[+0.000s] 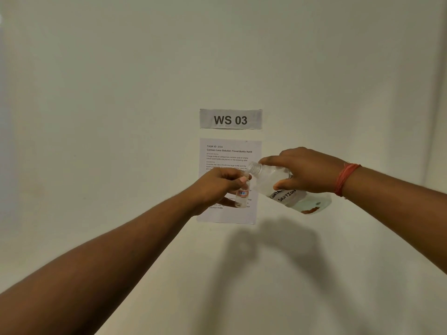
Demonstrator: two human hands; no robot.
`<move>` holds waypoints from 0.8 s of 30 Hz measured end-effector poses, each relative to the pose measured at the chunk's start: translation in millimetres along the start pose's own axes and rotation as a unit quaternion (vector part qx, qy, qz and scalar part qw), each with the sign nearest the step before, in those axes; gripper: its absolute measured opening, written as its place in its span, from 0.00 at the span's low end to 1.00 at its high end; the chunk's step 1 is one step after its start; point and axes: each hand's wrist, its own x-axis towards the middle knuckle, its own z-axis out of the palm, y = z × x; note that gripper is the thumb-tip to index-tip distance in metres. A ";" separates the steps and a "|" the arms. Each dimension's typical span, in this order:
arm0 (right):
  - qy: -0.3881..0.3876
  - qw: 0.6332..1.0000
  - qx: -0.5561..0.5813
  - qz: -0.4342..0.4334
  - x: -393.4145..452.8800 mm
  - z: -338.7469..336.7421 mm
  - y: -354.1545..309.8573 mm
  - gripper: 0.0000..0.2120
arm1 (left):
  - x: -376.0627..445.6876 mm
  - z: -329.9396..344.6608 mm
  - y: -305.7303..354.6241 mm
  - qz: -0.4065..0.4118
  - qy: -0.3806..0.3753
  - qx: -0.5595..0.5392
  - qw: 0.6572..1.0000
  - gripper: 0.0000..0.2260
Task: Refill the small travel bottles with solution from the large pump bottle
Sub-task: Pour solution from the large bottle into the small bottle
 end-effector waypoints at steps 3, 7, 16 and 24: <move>-0.003 1.000 -0.014 -0.008 1.3 -3.1 -0.8 0.32 | 0.3 0.2 0.4 -0.002 0.002 0.000 1.000 0.08; -0.003 0.999 -0.038 -0.015 2.5 -7.1 -2.0 0.32 | 0.0 0.2 -0.3 -0.004 0.006 -0.004 1.000 0.08; 0.000 0.996 -0.080 -0.034 6.7 -10.9 -0.8 0.32 | -0.4 -0.8 -1.4 -0.006 0.003 -0.008 1.000 0.09; -0.001 0.991 -0.123 -0.046 12.5 -14.6 0.2 0.32 | -0.2 -1.5 -1.4 -0.007 0.005 0.002 1.000 0.09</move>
